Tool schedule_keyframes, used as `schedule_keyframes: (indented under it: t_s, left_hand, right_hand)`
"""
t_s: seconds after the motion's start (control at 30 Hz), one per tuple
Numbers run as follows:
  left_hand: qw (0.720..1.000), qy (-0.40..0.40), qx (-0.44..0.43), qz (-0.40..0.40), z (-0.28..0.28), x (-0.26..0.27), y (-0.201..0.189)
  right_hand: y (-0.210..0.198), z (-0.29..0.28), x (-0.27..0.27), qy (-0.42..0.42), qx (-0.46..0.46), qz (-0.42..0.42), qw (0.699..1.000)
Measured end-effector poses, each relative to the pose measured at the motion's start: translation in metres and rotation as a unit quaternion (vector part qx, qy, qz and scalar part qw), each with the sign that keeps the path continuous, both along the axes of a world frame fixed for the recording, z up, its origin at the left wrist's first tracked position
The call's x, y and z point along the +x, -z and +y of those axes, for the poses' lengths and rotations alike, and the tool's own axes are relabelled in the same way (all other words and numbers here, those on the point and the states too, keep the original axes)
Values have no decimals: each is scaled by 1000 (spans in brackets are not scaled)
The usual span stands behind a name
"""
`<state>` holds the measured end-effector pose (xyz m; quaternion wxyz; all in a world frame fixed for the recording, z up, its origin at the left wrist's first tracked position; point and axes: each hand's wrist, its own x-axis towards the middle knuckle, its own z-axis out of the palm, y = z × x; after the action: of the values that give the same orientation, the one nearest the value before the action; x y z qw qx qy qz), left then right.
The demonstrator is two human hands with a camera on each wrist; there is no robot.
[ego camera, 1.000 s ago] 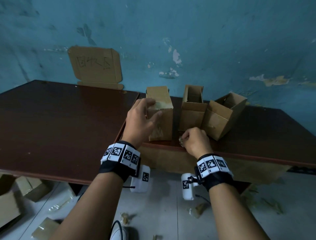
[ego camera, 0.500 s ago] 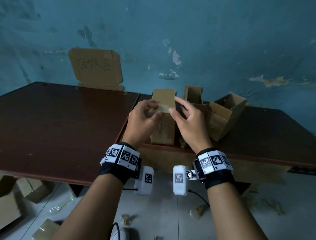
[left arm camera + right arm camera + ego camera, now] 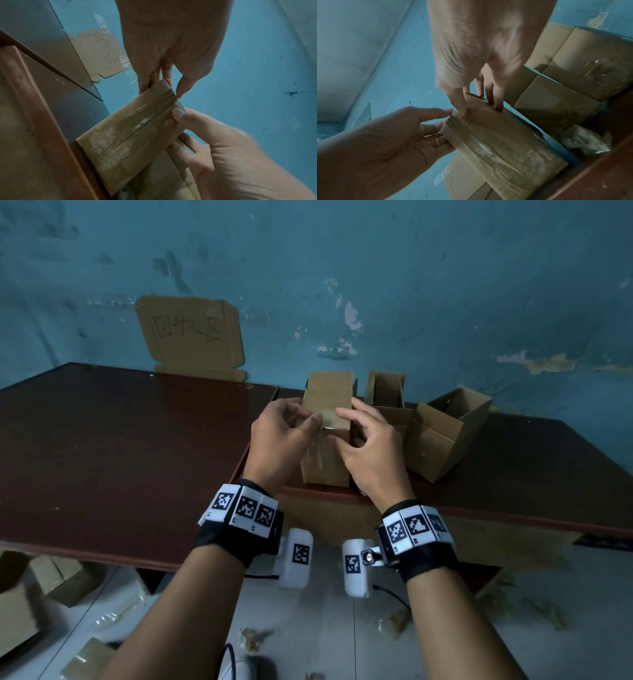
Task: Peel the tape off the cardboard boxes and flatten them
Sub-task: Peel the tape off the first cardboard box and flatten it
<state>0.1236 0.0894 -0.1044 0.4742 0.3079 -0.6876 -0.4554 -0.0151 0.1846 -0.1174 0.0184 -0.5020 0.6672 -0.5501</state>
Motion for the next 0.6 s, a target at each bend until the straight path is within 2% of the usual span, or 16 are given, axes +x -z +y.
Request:
schedule_keyframes:
  t_s: [0.27, 0.43, 0.5, 0.6]
  left_hand:
    - [998, -36, -27, -45, 1, 1, -6]
    - [997, -30, -25, -65, -2, -1, -2]
    - [998, -13, -20, -58, -2, -2, -1]
    - [999, 50, 12, -3, 4, -3, -4]
  right_hand:
    - [2, -2, 9, 26, -32, 62, 997]
    - [3, -3, 14, 46, -26, 88, 995]
    - [3, -4, 16, 53, -22, 89, 994]
    - [1, -3, 15, 60, -9, 83, 995]
